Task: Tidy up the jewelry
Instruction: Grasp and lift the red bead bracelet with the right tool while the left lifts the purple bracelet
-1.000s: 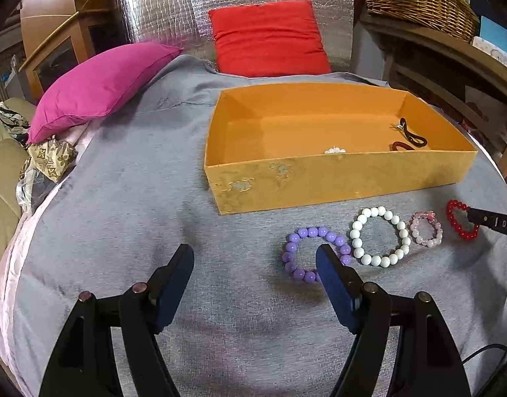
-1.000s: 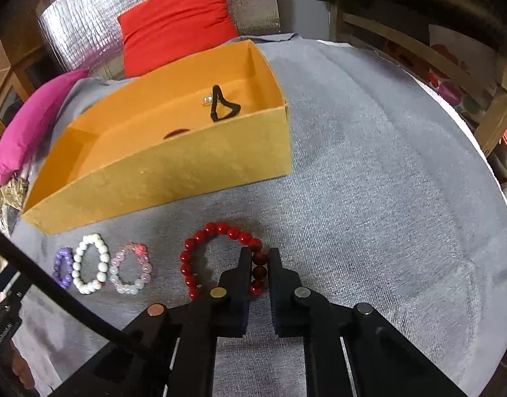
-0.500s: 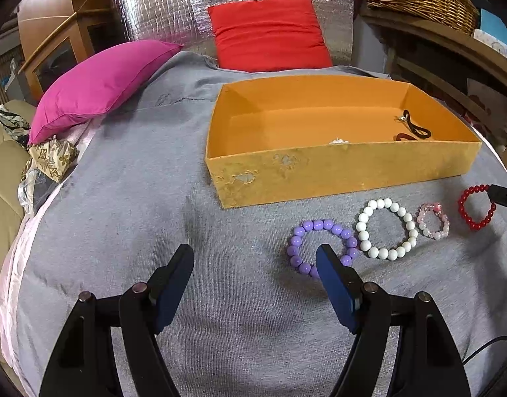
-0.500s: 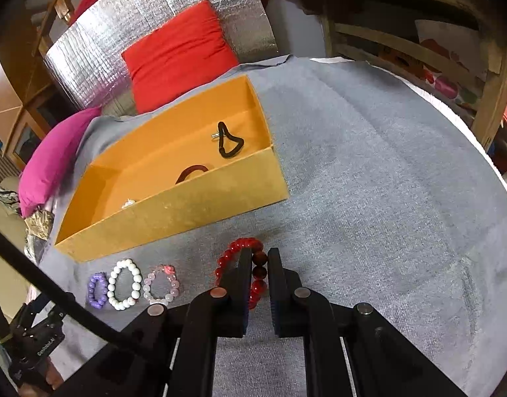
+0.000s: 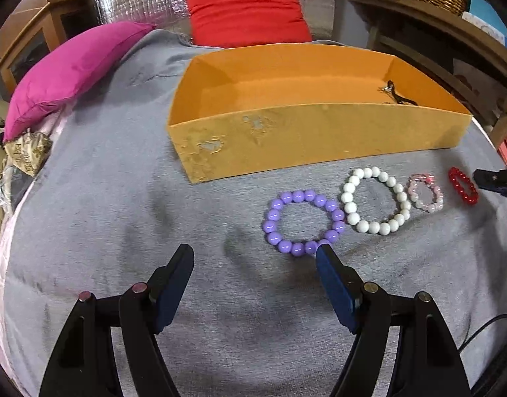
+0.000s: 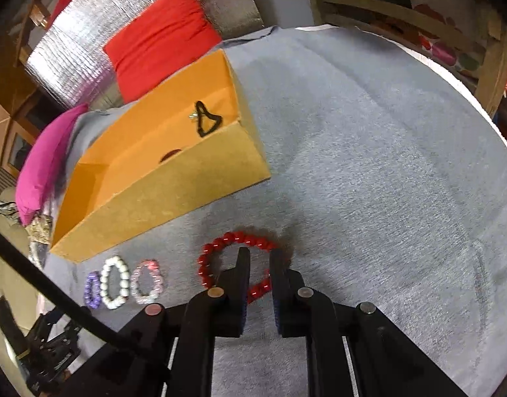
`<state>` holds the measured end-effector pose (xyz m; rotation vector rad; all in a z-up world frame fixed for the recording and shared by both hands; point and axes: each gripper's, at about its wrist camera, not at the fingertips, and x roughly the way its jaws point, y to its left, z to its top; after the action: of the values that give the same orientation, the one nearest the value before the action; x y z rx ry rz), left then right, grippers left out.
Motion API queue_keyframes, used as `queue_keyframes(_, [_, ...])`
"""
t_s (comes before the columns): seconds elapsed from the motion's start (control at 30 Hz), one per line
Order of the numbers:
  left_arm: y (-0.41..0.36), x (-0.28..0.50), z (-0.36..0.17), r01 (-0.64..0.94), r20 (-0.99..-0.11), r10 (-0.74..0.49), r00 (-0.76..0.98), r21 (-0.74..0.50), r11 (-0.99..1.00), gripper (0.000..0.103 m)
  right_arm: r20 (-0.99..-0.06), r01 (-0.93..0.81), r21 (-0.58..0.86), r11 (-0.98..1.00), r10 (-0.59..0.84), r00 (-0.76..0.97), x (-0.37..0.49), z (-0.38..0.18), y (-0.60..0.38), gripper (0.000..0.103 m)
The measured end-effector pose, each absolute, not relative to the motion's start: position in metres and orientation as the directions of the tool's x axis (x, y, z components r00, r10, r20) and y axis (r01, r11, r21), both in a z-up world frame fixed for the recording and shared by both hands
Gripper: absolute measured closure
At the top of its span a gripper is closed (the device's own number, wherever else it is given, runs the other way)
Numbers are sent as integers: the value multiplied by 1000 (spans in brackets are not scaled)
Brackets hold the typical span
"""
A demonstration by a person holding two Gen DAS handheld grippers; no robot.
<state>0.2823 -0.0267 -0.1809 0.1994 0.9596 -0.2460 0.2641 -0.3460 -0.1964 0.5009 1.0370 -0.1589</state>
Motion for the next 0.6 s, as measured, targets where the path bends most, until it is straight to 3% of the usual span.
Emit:
queue_keyframes(0.3, [-36, 296, -191, 315, -843, -192, 503, -28, 949, 26, -879, 332, 203, 921, 22, 477, 277, -210, -331, 84])
queue_keyframes(0.4, [-40, 302, -197, 310, -846, -209, 491, -55, 949, 26, -878, 317, 179, 931, 6, 479, 278, -211, -324, 91])
queue_keyframes(0.6, [-48, 310, -201, 297, -827, -233, 512, -84, 951, 26, -872, 324, 179, 929, -3, 489, 278, -209, -321, 92])
